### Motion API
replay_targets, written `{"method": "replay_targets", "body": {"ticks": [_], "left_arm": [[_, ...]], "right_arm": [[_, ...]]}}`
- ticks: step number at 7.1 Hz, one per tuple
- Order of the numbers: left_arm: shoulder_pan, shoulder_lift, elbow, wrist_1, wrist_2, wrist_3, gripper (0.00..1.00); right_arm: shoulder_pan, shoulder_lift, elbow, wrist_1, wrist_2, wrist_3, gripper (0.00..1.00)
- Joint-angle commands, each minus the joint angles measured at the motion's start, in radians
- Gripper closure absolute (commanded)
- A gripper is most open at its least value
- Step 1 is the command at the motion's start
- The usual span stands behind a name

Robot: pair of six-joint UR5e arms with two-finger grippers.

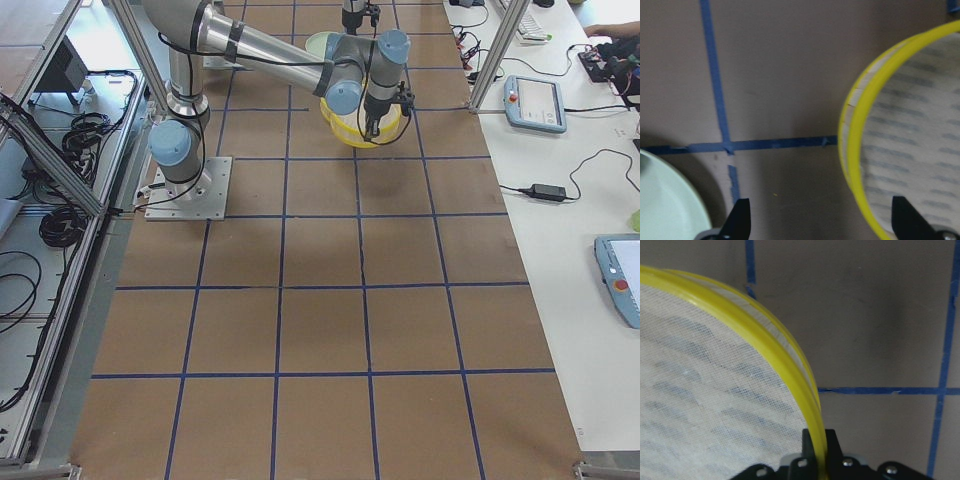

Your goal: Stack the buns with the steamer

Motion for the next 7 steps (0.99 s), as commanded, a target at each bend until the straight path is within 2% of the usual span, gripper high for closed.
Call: {"method": "replay_targets", "body": {"ticks": [1,3,4,6,7], "left_arm": [[0.185,0.000,-0.051,0.001,0.006,0.218,0.00],[0.291,-0.025,-0.104,0.007,0.003,0.314,0.02],[0.293,-0.036,-0.125,0.007,-0.005,0.313,0.08],[0.293,-0.039,-0.133,0.005,-0.008,0.299,0.61],[0.291,-0.039,-0.133,0.004,-0.011,0.276,0.75]], "right_arm": [[0.159,0.024,-0.004,-0.014,0.052,0.215,0.89],[0.236,0.055,-0.016,-0.036,0.040,0.341,0.89],[0.264,0.067,-0.016,-0.037,0.026,0.348,0.89],[0.280,0.082,-0.015,-0.065,-0.002,0.354,0.89],[0.281,0.089,-0.013,-0.071,-0.002,0.354,0.89]]}}
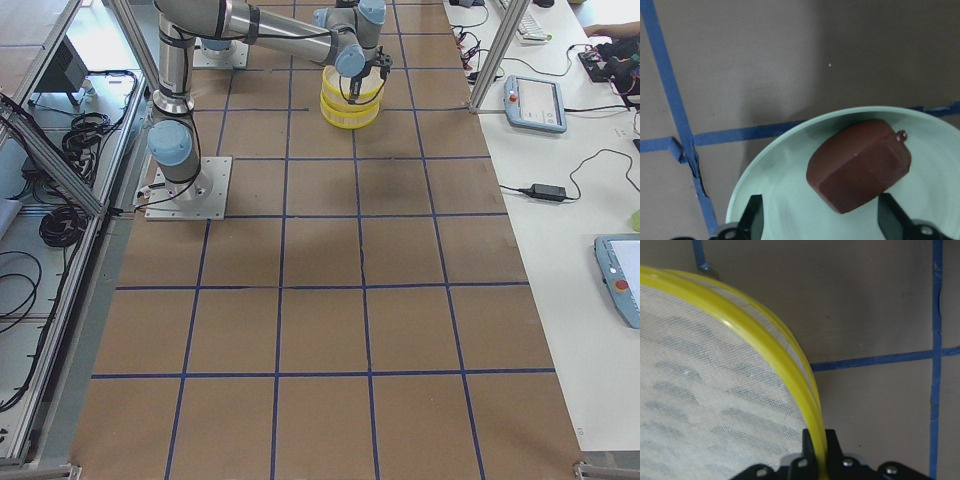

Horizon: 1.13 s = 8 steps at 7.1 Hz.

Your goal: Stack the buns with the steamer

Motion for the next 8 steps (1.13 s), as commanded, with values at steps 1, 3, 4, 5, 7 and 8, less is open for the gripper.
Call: {"method": "replay_targets", "body": {"ticks": [1,3,4,5,7,8], "left_arm": [[-0.002,-0.001,-0.002,-0.002,-0.018,-0.044,0.83],[-0.002,0.013,0.006,-0.003,-0.046,-0.076,0.98],[-0.011,0.032,0.012,0.001,-0.046,-0.120,0.98],[-0.029,0.072,0.015,0.001,-0.042,-0.129,0.98],[-0.062,0.164,0.020,-0.069,-0.045,-0.185,0.98],[-0.077,0.189,0.042,-0.083,-0.072,-0.240,0.97]], "right_arm": [[0.005,0.010,0.009,-0.015,-0.004,0.002,0.89],[0.008,0.014,0.037,-0.062,-0.004,0.004,0.87],[0.014,0.014,0.039,-0.073,-0.005,0.002,0.86],[0.015,0.017,0.042,-0.073,-0.018,0.002,0.84],[0.014,0.017,0.048,-0.073,-0.019,0.002,0.68],[0.014,0.016,0.048,-0.071,-0.019,0.002,0.42]]}}
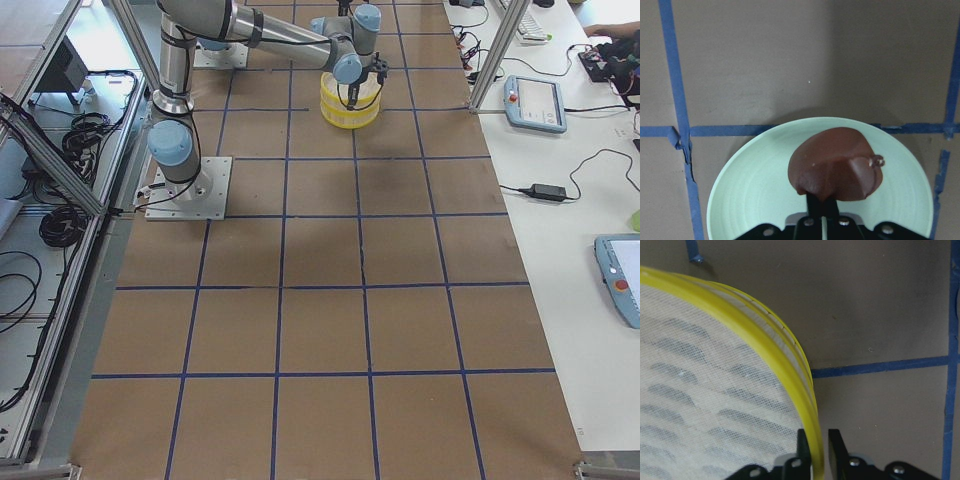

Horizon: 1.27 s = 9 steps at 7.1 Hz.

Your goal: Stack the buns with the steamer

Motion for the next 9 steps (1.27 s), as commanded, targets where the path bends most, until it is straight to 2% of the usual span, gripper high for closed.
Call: {"method": "replay_targets", "body": {"ticks": [1,2,3,6,7,8,9], "left_arm": [[-0.039,0.046,0.067,-0.074,-0.044,-0.098,0.97],[-0.081,0.048,0.125,-0.124,-0.053,-0.156,0.97],[-0.137,0.046,0.168,-0.137,-0.119,-0.260,0.97],[-0.297,0.016,0.239,-0.119,-0.297,-0.639,0.94],[-0.360,-0.007,0.236,-0.047,-0.313,-0.720,0.94],[-0.392,-0.053,0.236,0.019,-0.308,-0.758,0.94],[-0.408,-0.094,0.225,0.065,-0.302,-0.834,0.46]], "right_arm": [[0.001,-0.002,0.001,0.001,0.000,-0.002,0.24],[0.000,-0.010,-0.008,0.003,0.004,-0.005,0.07],[-0.024,-0.037,-0.046,0.027,0.004,-0.018,0.07],[-0.118,-0.230,-0.206,0.429,0.014,-0.095,0.07],[-0.164,-0.274,-0.241,0.535,0.016,-0.133,0.07],[-0.196,-0.318,-0.243,0.593,0.016,-0.152,0.08],[-0.199,-0.352,-0.229,0.599,0.004,-0.216,0.14]]}}
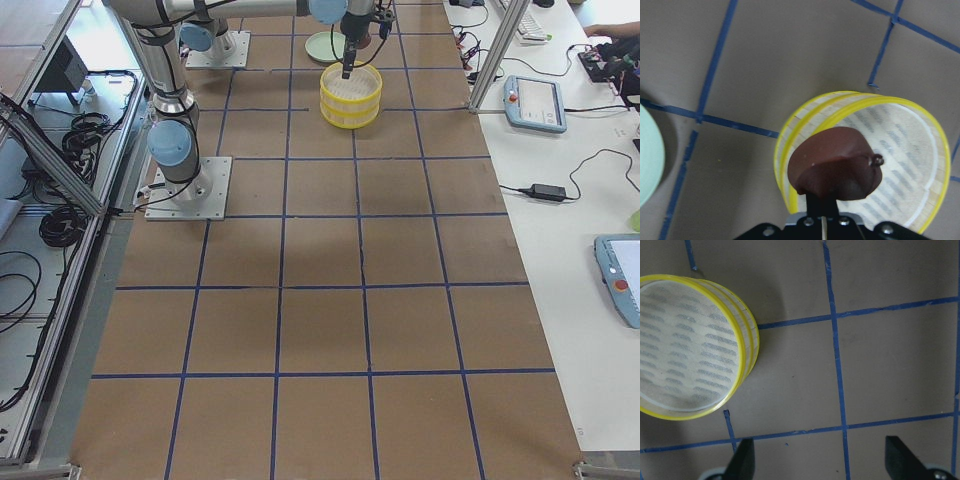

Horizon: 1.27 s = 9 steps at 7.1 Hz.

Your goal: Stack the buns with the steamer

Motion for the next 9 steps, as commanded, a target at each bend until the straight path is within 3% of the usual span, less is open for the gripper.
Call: {"method": "replay_targets", "body": {"ticks": [1,2,3,4,5,6,9], "left_arm": [[-0.038,-0.065,-0.012,0.115,0.001,-0.137,0.00],[-0.038,-0.068,-0.012,0.119,-0.001,-0.139,0.00],[-0.038,-0.071,-0.013,0.119,0.001,-0.131,0.00],[-0.029,-0.057,-0.013,0.129,0.052,-0.046,0.00],[0.003,-0.054,-0.016,0.134,0.218,0.211,0.00],[0.078,-0.027,-0.015,0.105,0.308,0.390,0.00],[0.236,0.131,0.022,-0.193,0.306,0.620,0.00]], "right_arm": [[-0.026,-0.073,0.036,0.035,-0.014,-0.125,0.13],[-0.035,-0.075,0.042,0.012,-0.009,-0.135,0.12],[-0.035,-0.078,0.044,0.000,-0.008,-0.136,0.01],[-0.029,-0.079,0.044,-0.008,-0.011,-0.176,0.00],[-0.029,-0.079,0.044,-0.009,-0.006,-0.176,0.00],[-0.028,-0.079,0.042,-0.011,-0.002,-0.173,0.00],[-0.028,-0.082,0.044,-0.009,-0.005,-0.176,0.00]]}}
